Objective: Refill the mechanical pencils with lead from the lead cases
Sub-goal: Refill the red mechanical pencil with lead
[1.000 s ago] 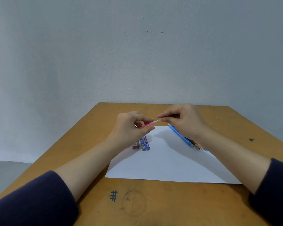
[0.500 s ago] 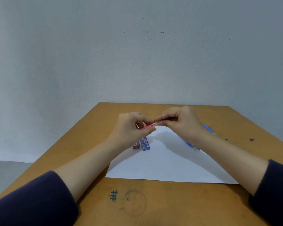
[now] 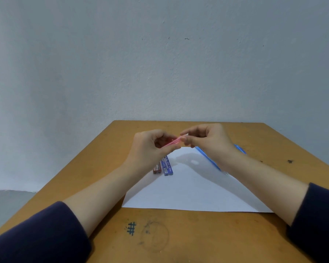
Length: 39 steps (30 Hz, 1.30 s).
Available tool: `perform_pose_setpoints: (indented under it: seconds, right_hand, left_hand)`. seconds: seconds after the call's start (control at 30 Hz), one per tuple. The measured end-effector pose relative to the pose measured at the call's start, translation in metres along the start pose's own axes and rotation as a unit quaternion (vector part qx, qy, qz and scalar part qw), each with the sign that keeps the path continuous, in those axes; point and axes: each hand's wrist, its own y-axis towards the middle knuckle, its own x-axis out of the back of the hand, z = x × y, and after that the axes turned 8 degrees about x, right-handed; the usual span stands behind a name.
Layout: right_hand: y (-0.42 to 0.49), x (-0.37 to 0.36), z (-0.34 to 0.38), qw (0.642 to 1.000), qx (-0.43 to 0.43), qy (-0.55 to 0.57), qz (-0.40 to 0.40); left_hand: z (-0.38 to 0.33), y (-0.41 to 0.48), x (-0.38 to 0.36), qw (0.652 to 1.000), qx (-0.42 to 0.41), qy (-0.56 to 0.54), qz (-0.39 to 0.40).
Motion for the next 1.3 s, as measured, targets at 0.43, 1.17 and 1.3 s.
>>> perform_pose_setpoints:
  seconds: [0.43,1.17,1.3]
  right_hand:
    - [0.009,-0.009,-0.002,0.817,-0.245,0.493,-0.173]
    - [0.014,0.019,0.002,0.751,-0.189,0.588,-0.235]
    - [0.014,0.019,0.002,0.749,-0.186,0.588,-0.242]
  left_hand:
    - [-0.015,-0.014,-0.013,0.994,0.088,0.032,0.061]
    - [-0.039,-0.022,-0.019,0.779,0.432,-0.362,0.275]
    - [-0.039,-0.022,-0.019,0.779,0.428,-0.362,0.281]
